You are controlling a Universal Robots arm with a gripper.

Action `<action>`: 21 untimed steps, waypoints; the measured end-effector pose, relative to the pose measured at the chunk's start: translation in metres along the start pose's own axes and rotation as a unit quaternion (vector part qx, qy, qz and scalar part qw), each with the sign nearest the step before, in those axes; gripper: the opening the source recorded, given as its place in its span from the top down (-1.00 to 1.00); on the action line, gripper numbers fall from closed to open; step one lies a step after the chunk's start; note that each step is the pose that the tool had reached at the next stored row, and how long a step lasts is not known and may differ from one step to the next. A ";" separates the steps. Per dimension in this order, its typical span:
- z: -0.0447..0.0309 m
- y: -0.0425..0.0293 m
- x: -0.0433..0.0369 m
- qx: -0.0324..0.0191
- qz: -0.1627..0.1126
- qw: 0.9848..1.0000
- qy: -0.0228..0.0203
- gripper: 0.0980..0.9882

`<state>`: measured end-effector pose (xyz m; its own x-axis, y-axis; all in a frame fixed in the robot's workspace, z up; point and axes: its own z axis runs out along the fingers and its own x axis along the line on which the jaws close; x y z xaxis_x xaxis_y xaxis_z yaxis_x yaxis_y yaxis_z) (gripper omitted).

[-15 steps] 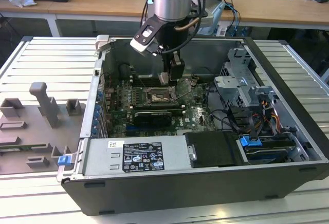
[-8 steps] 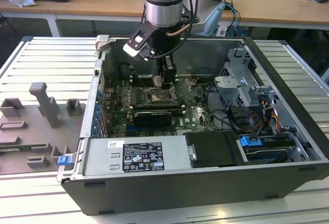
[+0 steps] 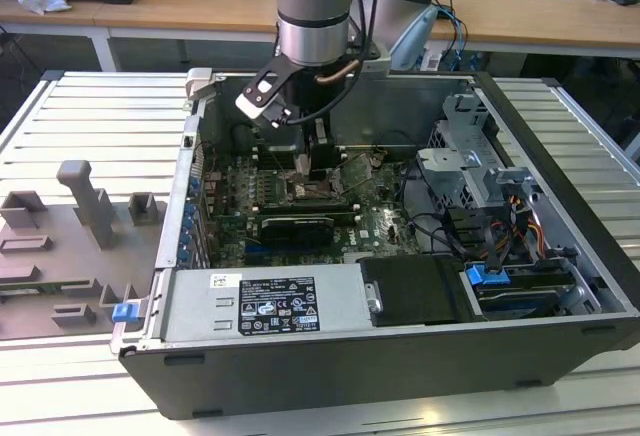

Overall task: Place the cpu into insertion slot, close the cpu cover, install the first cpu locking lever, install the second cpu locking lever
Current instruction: 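Place the cpu into insertion slot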

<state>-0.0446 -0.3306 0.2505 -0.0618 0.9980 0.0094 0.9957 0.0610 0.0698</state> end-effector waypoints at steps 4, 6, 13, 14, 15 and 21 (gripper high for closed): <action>0.0140 -0.0022 0.0066 0.000 0.000 1.000 -0.002 0.00; 0.0186 -0.0031 0.0070 0.000 0.000 1.000 -0.002 0.00; 0.0267 -0.0035 0.0106 0.002 0.000 1.000 -0.002 0.00; 0.0275 -0.0035 0.0108 0.002 0.000 1.000 -0.002 0.00; 0.0284 -0.0036 0.0108 0.002 0.001 1.000 -0.002 0.00; 0.0355 -0.0042 0.0116 0.002 0.013 1.000 -0.004 0.00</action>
<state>-0.0470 -0.3188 0.2149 -0.0362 0.9993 0.0032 0.9973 0.0359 0.0647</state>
